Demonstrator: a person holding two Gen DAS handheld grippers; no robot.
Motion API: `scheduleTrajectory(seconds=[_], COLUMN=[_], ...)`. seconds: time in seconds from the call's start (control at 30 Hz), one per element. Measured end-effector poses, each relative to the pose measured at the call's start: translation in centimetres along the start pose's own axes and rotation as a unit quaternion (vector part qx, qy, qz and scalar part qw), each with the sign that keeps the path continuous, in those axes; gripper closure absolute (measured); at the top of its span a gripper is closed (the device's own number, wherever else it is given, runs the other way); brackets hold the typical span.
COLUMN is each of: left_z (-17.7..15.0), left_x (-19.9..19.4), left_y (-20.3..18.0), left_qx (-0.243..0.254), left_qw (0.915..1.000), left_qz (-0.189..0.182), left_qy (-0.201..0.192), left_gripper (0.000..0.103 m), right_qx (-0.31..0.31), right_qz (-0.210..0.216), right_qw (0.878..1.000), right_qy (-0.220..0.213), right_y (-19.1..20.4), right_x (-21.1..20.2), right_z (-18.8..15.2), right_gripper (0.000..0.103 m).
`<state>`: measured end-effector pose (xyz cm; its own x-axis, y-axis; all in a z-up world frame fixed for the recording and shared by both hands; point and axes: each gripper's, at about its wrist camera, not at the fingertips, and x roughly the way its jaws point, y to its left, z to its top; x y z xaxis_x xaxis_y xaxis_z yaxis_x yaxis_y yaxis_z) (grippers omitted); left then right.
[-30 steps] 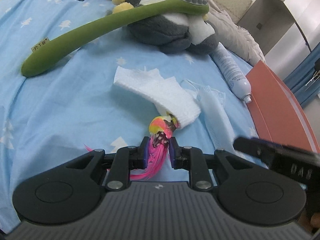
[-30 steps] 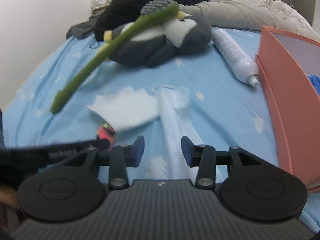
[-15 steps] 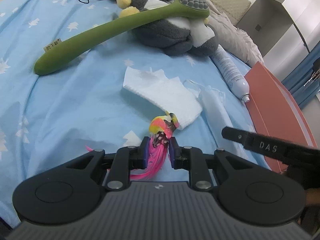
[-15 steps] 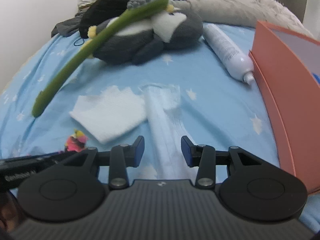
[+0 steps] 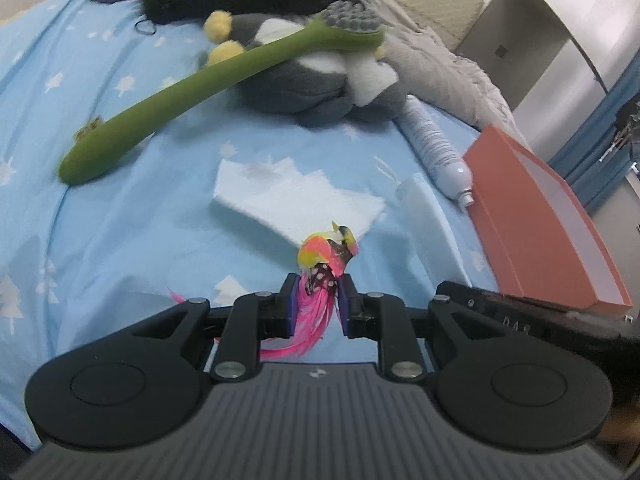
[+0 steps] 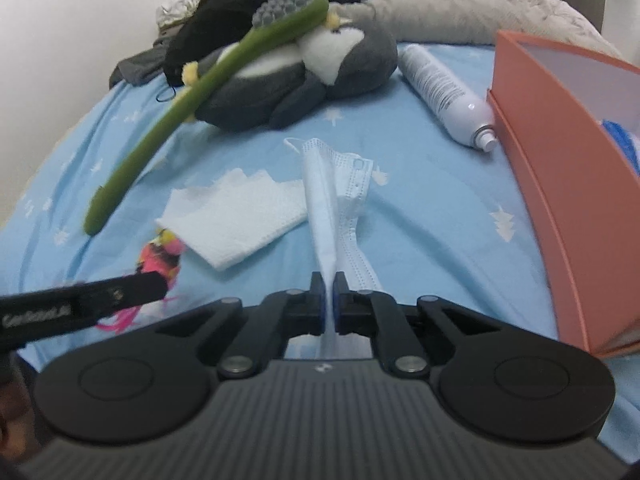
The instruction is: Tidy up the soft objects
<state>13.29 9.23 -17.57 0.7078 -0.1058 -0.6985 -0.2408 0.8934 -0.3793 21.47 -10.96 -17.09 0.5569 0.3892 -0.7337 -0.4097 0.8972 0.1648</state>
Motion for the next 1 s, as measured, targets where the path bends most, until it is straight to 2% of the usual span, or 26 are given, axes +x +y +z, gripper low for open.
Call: scheduleTrajectory(seconds=[0.2, 0.47, 0.67, 0.87, 1.0], left_z=[0.3, 1.9, 4.0, 6.3, 7.5], left_x=[-1.3, -3.2, -4.3, -5.4, -6.3], left_y=[-2.7, -6.7, -10.2, -13.4, -15.9], left_qx=[0.021, 0.06, 0.084, 0.091, 0.117], left_qw=[0.9997, 0.9972, 0.9939, 0.9901, 0.9855], left_qz=[-0.016, -0.045, -0.068, -0.102, -0.113], left_qy=[-0.002, -0.01, -0.022, -0.034, -0.05], left_gripper=[0.079, 0.079, 0.079, 0.079, 0.079], right_qx=[0.006, 0.046, 0.06, 0.046, 0.033], right_qz=[-0.003, -0.018, -0.021, -0.03, -0.039], right_qw=[1.0, 0.997, 0.993, 0.987, 0.983], right_qy=[-0.022, -0.065, -0.104, -0.148, -0.174], right_y=[-0.2, -2.8, -4.5, -5.4, -5.7], right_x=[-3.2, -7.6, -10.6, -13.4, -15.3], right_z=[-0.8, -0.4, 1.2, 3.1, 4.4], right_gripper=[0.096, 0.096, 0.096, 0.096, 0.096])
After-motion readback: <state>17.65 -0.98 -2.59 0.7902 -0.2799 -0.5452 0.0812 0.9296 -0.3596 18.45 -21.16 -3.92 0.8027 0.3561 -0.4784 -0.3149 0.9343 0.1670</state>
